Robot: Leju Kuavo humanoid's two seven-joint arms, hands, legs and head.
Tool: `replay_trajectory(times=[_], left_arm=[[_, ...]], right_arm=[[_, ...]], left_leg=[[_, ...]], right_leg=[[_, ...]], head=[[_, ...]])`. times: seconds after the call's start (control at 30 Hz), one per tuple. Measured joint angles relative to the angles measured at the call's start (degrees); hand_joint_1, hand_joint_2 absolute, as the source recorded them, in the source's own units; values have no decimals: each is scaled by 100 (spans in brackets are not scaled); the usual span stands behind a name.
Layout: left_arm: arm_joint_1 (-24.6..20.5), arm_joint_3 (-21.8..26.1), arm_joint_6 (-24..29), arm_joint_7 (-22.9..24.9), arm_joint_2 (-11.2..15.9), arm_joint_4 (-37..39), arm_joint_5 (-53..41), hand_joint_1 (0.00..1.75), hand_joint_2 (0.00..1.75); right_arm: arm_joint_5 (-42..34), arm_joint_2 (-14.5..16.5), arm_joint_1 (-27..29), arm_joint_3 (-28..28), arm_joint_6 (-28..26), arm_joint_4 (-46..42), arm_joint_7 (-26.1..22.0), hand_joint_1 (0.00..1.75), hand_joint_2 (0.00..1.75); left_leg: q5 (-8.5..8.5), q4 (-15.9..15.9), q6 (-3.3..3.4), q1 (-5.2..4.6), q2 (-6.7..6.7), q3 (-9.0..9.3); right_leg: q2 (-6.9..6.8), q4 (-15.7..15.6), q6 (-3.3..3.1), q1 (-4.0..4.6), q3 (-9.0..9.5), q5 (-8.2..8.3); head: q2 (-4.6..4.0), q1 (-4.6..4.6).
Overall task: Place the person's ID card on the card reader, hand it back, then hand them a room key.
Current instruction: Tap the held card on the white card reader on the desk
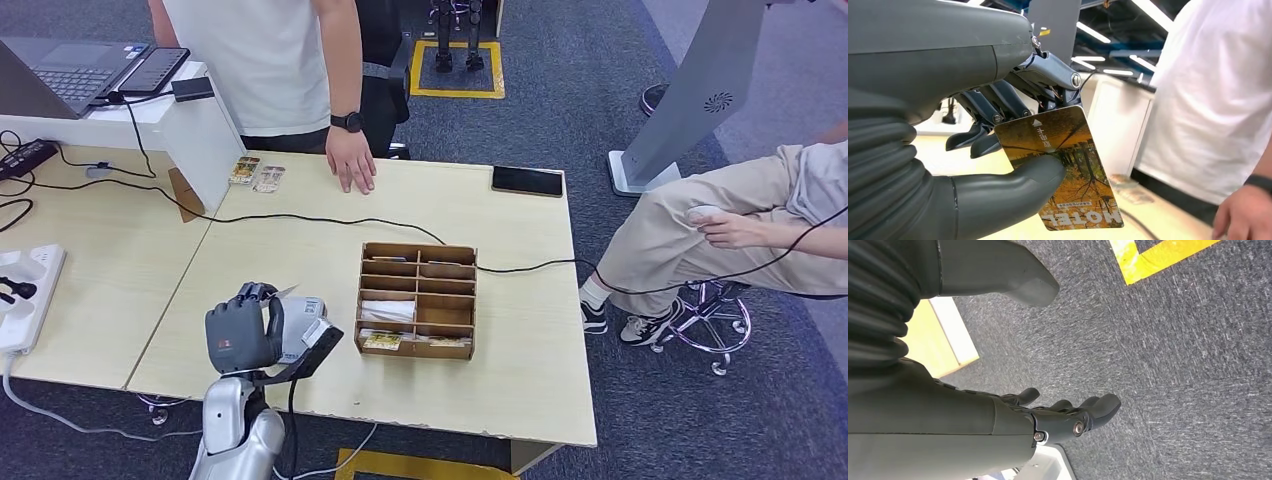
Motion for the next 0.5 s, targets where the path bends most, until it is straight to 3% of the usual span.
replay_trajectory(times=[0.5], left_arm=[[112, -121, 1, 388, 65, 418, -121, 175, 175]], right_arm=[[-78, 0, 14, 2, 1, -9, 14, 0, 175]], left_leg=[[0, 0, 0, 0, 0, 0]], right_leg=[[0, 0, 0, 0, 0, 0]], head=[[0, 0]])
